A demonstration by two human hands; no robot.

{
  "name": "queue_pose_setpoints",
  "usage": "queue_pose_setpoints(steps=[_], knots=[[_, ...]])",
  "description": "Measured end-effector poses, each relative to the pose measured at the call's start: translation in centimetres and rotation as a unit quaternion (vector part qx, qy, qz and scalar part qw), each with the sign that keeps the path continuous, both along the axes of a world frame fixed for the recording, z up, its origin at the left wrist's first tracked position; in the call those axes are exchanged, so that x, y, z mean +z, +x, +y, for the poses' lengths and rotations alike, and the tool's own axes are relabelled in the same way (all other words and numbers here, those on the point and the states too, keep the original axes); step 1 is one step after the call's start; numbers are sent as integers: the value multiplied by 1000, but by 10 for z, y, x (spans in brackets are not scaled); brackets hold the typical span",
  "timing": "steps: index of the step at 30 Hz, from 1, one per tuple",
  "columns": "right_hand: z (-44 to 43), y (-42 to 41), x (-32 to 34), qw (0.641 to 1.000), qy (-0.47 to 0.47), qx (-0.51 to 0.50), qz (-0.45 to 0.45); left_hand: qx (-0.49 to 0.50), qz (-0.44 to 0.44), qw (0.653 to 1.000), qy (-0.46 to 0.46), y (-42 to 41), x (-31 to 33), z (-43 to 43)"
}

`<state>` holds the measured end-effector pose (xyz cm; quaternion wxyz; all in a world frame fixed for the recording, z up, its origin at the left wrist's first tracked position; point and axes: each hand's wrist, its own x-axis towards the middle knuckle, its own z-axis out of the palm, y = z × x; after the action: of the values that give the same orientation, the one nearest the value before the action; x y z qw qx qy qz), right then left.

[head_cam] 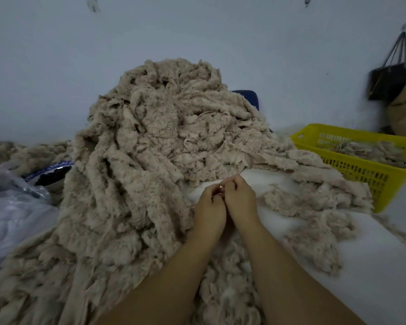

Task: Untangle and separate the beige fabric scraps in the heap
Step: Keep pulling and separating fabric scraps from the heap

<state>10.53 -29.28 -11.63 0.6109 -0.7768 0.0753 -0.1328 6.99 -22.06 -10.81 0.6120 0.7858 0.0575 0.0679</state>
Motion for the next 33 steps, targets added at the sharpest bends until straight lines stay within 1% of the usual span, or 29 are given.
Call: queue_pose_setpoints(steps=[2, 4, 5, 7, 9, 10, 11, 13, 14, 15, 17, 19, 21, 24, 26, 28, 30, 33], knots=[[7, -8, 0, 1000, -15, 2, -7, -20, 24, 999, 34, -6, 9, 9], [15, -16, -2, 1000, -20, 16, -6, -48, 38, 990, 125, -9, 22, 22], [17, -20, -3, 999, -24, 28, -5, -67, 23, 981, 183, -11, 29, 30], [20, -26, -4, 997, -47, 59, 2, -106, -43, 947, 300, -18, 42, 54], [18, -29, 0, 995, -47, 83, 22, -102, -113, 888, 434, -26, 46, 85], [17, -30, 2, 994, -39, 97, 37, -82, -123, 858, 491, -31, 45, 101], [17, -32, 5, 991, -39, 116, 49, -60, -107, 840, 529, -35, 43, 117], [27, -40, 11, 981, -85, 169, 45, -32, -40, 823, 565, -47, 34, 140], [36, -46, 13, 972, -117, 200, 31, -30, -21, 821, 570, -51, 29, 147], [47, -53, 14, 962, -143, 233, 14, -27, -28, 829, 559, -53, 25, 151], [68, -65, 12, 939, -196, 282, -29, -2, -102, 868, 486, -56, 21, 154], [80, -72, 9, 924, -238, 296, -53, 16, -154, 901, 404, -61, 20, 154], [85, -75, 7, 933, -214, 288, -41, 4, -171, 915, 365, -72, 16, 152], [87, -78, 5, 947, -183, 264, -16, -14, -211, 915, 345, -84, 4, 152], [88, -80, 2, 955, -158, 249, -23, -22, -224, 923, 312, -87, 1, 155], [90, -83, 4, 962, -150, 224, -43, -25, -214, 938, 270, -87, 1, 159], [88, -85, 7, 964, -170, 190, -71, -23, -188, 955, 229, -85, 0, 162], [83, -88, 12, 966, -181, 148, -112, -29, -141, 962, 233, -79, 1, 166]])
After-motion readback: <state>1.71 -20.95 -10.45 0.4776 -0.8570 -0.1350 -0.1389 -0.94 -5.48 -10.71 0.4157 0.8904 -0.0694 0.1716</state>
